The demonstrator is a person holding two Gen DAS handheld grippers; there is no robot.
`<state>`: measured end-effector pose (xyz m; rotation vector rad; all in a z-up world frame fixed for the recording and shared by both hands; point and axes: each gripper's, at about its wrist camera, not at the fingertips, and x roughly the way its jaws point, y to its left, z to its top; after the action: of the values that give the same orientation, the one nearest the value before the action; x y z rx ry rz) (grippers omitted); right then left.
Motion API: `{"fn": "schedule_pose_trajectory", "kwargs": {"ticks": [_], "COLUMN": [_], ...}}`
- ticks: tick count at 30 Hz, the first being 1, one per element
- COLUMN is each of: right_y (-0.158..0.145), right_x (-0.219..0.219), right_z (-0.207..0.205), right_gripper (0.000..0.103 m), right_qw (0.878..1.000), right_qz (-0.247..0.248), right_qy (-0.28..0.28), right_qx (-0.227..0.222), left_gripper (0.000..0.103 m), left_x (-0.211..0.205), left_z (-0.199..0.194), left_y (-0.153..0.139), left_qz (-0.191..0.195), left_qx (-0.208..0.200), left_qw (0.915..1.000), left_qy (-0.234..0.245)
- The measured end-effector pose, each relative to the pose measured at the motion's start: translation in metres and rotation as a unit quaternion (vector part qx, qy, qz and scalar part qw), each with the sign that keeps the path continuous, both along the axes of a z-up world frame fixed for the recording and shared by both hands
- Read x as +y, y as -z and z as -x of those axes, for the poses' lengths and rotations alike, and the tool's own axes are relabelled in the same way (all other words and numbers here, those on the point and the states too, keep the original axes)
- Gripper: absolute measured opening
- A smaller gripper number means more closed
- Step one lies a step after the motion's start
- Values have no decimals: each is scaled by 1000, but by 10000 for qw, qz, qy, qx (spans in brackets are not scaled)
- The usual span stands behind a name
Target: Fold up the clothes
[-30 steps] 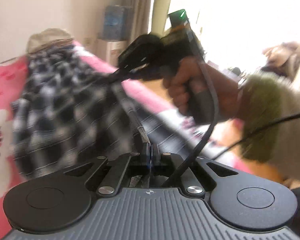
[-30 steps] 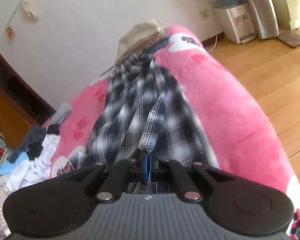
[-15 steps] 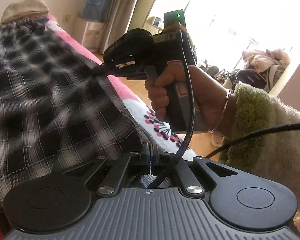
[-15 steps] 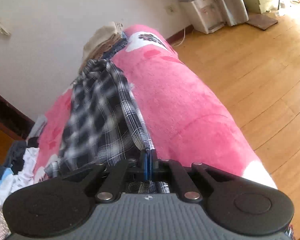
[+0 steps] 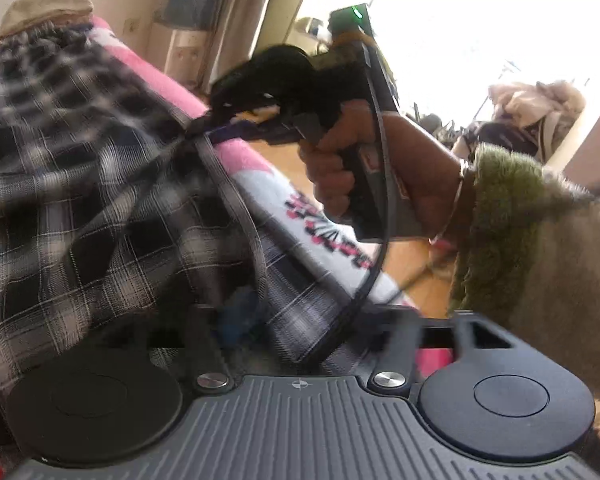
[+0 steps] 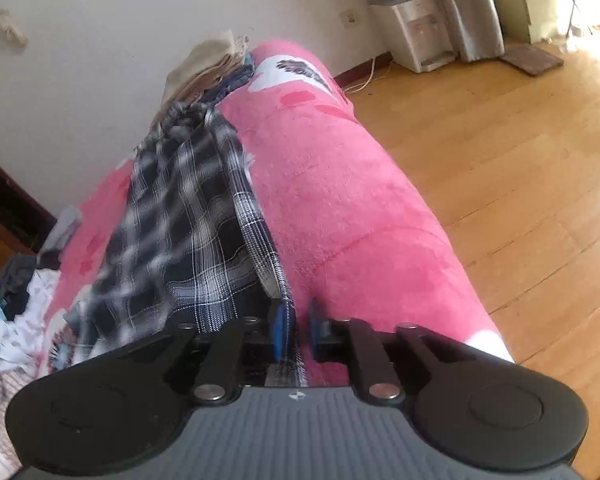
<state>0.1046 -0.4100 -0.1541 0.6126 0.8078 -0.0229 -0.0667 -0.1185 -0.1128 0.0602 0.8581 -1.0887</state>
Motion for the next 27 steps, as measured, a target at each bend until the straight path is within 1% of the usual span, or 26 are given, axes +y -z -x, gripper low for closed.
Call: {"fn": "schedule_pose_trajectory", "kwargs": {"ticks": [1, 2, 4, 8, 10, 12, 13, 15, 17, 18, 20, 22, 24, 25, 27], "right_y": [-4, -8, -17, -35, -45, -54, -58, -63, -62, -59, -54, -50, -47, -44, -39], "right_x": [-4, -8, -17, -24, -26, -29, -28, -20, -10, -6, 5, 16, 26, 29, 36], "right_z": [7, 13, 26, 62, 81, 99, 110, 131, 149, 154, 158, 155, 147, 139, 127], "right_gripper": [26, 31, 34, 36, 36, 36, 36, 36, 36, 33, 30, 30, 30, 30, 30], "right_qw": [10000, 9998, 9993, 9981, 9974, 9965, 9964, 9973, 9978, 9978, 9971, 9939, 9893, 9881, 9862], "right_qz": [-54, -92, -125, -195, -230, -265, -234, -35, 269, 387, 684, 1065, 1410, 1466, 1519], "right_qy": [76, 149, 293, 425, 478, 532, 528, 404, 308, 271, 103, -93, -288, -389, -603], "right_qx": [-36, -85, -219, -407, -494, -581, -616, -617, -526, -457, -324, -269, -245, -239, -260], "left_gripper": [81, 85, 98, 101, 101, 101, 101, 101, 101, 101, 101, 101, 101, 101, 101], "left_x": [6, 12, 26, 53, 68, 81, 85, 92, 100, 104, 117, 130, 146, 154, 169], "left_z": [3, 5, 13, 29, 37, 45, 49, 56, 62, 66, 75, 81, 84, 86, 86], "left_y": [-4, -8, -18, -43, -55, -65, -68, -71, -75, -76, -78, -81, -83, -83, -84], "left_qz": [36, 73, 165, 413, 488, 515, 483, 255, 27, -83, -245, -311, -229, -182, -14], "left_qx": [-34, -66, -102, -297, -407, -479, -500, -554, -607, -644, -823, -936, -913, -898, -767], "left_qw": [9999, 9998, 9988, 9939, 9904, 9881, 9876, 9876, 9870, 9865, 9848, 9827, 9839, 9846, 9890], "left_qy": [-91, -188, -458, -976, -1231, -1370, -1405, -1447, -1487, -1504, -1509, -1565, -1520, -1489, -1269]}}
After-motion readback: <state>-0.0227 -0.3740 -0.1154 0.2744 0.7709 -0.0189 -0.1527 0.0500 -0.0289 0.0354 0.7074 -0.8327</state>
